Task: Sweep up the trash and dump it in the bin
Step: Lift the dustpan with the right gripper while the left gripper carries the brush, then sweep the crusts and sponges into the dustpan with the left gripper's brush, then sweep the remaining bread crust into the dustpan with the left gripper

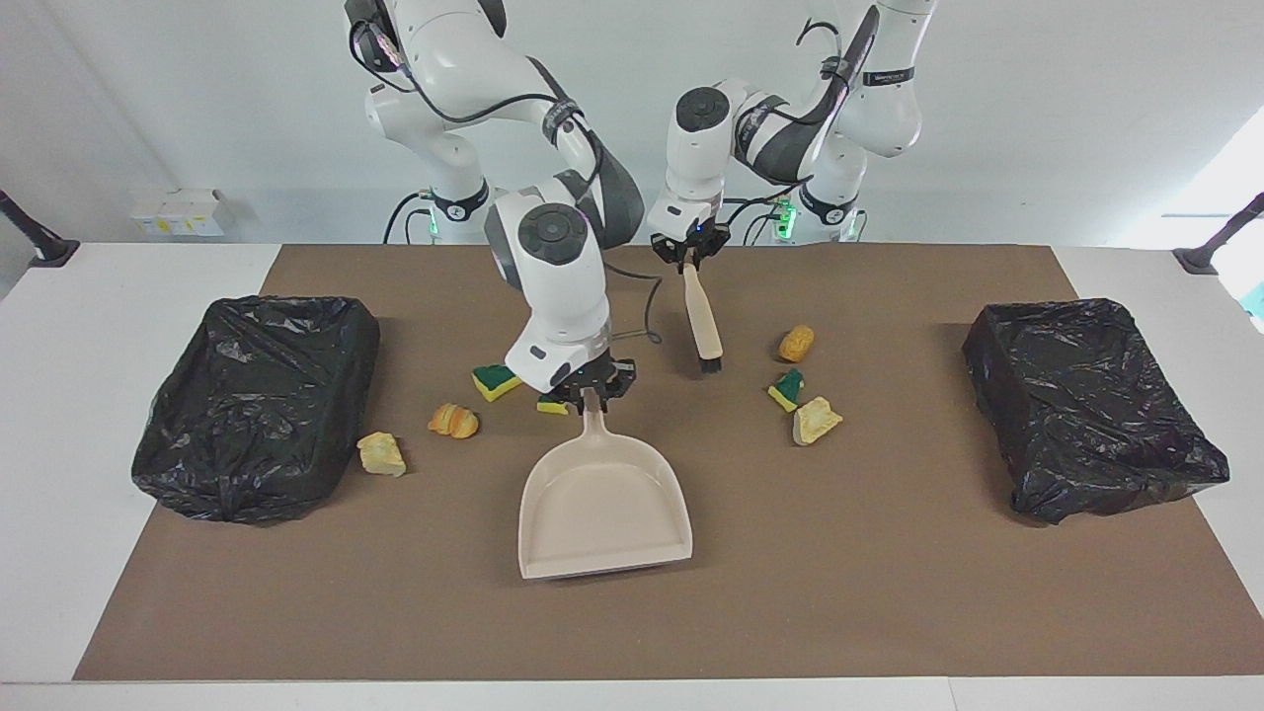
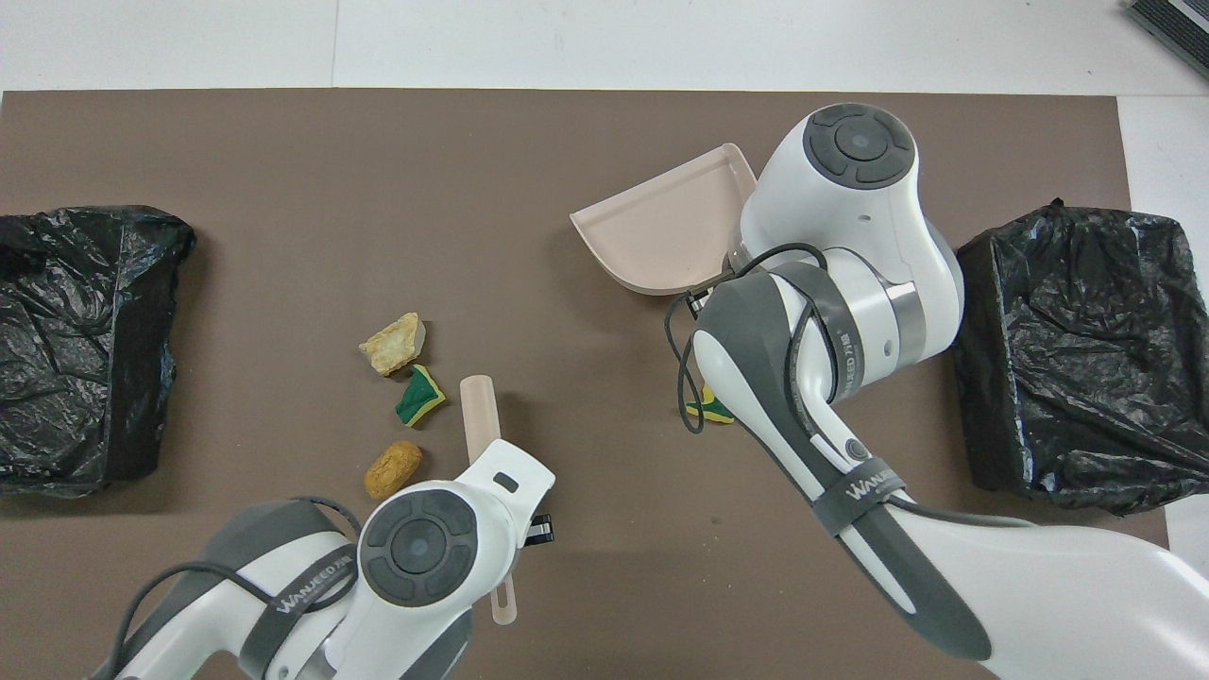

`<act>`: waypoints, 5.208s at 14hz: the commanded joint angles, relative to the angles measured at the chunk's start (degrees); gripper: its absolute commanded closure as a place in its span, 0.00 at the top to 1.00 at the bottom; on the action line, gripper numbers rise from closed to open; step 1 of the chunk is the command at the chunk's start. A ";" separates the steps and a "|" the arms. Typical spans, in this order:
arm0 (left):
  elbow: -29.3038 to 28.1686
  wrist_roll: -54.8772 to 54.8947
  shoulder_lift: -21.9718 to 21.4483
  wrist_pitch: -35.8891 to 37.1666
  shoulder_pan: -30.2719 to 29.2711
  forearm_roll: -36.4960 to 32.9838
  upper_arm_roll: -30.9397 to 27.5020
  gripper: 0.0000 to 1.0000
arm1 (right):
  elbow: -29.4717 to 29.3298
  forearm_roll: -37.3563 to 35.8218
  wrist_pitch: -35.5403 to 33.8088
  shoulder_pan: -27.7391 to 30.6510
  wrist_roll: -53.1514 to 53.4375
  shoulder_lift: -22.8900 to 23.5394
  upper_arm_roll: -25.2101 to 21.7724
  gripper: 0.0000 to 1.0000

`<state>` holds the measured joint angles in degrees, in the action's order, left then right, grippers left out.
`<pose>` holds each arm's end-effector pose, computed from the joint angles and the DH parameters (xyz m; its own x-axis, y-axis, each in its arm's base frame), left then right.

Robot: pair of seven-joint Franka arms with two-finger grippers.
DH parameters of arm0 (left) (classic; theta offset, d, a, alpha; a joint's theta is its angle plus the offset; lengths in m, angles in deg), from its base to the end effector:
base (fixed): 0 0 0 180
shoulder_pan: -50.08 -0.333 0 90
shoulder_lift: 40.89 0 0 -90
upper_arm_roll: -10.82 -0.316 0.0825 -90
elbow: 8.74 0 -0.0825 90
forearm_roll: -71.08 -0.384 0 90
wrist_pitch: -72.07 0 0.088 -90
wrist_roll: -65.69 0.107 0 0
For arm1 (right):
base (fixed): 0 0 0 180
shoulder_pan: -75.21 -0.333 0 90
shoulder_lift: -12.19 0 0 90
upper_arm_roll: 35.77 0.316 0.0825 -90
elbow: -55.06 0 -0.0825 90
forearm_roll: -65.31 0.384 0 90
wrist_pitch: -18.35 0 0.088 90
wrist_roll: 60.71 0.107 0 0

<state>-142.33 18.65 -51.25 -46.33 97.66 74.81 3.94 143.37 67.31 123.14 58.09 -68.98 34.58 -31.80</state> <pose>0.3542 -0.3083 0.4028 0.9834 0.1405 -0.1148 0.1401 -0.9901 -0.0119 0.6182 0.2353 0.4203 0.8731 0.4785 -0.0929 0.4733 -0.8778 -0.0731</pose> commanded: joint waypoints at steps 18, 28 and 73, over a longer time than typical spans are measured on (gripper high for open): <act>2.20 28.24 2.10 -0.95 -24.90 -1.97 0.55 0.00 | 14.16 -9.82 6.56 -3.45 -52.35 -6.30 0.60 0.00; -2.63 34.04 5.97 -9.74 -27.37 3.19 0.81 0.00 | 15.58 -10.00 7.53 -3.80 -53.35 -6.92 0.60 0.00; -15.97 -3.87 -16.80 8.55 -19.35 5.50 5.12 0.00 | 17.69 -10.43 13.59 -5.82 -52.91 -5.61 0.60 0.00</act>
<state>-154.36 11.10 -65.95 -34.65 81.37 81.06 8.59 160.07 58.18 135.62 51.87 -119.71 29.42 -31.66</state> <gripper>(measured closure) 0.740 0.687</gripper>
